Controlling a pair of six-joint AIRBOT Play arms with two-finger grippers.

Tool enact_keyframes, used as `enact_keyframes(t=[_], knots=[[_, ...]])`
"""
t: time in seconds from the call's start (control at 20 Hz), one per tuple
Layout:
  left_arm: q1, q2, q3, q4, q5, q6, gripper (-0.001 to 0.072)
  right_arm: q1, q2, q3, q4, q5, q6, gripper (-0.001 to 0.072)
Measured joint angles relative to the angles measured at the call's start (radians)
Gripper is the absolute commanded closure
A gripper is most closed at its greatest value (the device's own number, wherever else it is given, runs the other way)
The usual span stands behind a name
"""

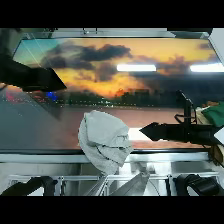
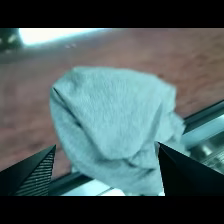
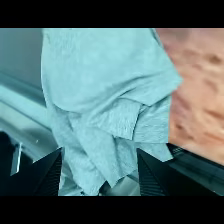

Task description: Fold the shirts.

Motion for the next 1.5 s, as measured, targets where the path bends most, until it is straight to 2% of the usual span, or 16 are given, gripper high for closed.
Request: enact_keyframes(t=[0.2, 0.25, 0.3, 0.35, 0.4, 0.75, 0.95, 1.0, 1.05, 1.1, 1.15, 1.3, 1.45, 1.5], knots=[[0.0, -0.048, -0.15, 0.069, -0.015, 0.013, 0.0088, -0.122, -0.097, 0.0, -0.007, -0.001, -0.039, 0.022], [0.008, -0.048, -0.214, 0.076, -0.006, 0.018, 0.0089, -0.143, -0.138, 0.0, -0.005, -0.001, -0.058, 0.0274], [0.018, -0.044, -0.294, 0.08, 0.013, 0.024, 0.0136, -0.157, -0.192, 0.0, 0.01, -0.001, -0.088, 0.0341], [0.026, -0.039, -0.371, 0.08, 0.038, 0.028, 0.031, -0.161, -0.248, 0.0, 0.031, 0.001, -0.123, 0.0349], [0.036, -0.031, -0.459, 0.058, 0.068, 0.037, 0.0417, -0.158, -0.309, 0.0, 0.061, 0.001, -0.17, 0.0348], [0.045, 0.012, -0.924, -0.204, 0.371, 0.152, 0.0423, -0.019, -0.752, 0.015, 0.509, -0.005, -0.57, 0.0345], [-0.009, 0.016, -1.023, -0.261, 0.512, 0.173, 0.0414, 0.055, -0.871, 0.069, 0.666, 0.018, -0.684, 0.0355], [-0.021, 0.017, -1.034, -0.268, 0.54, 0.177, 0.0414, 0.066, -0.884, 0.085, 0.686, 0.023, -0.698, 0.0444], [-0.031, 0.017, -1.041, -0.274, 0.564, 0.177, 0.0416, 0.074, -0.893, 0.102, 0.701, 0.026, -0.708, 0.069], [-0.038, 0.017, -1.046, -0.278, 0.587, 0.18, 0.0454, 0.079, -0.899, 0.117, 0.715, 0.029, -0.716, 0.0699], [-0.042, 0.018, -1.05, -0.284, 0.613, 0.18, 0.0697, 0.082, -0.904, 0.132, 0.727, 0.035, -0.724, 0.0699], [-0.05, 0.018, -1.041, -0.285, 0.691, 0.184, 0.0693, 0.087, -0.91, 0.168, 0.741, 0.057, -0.746, 0.07], [-0.045, 0.042, -0.971, -0.285, 0.699, 0.184, 0.0693, 0.078, -0.898, 0.2, 0.747, 0.104, -0.76, 0.0693], [-0.036, 0.061, -0.938, -0.285, 0.692, 0.184, 0.0693, 0.066, -0.888, 0.209, 0.75, 0.118, -0.761, 0.0478]])
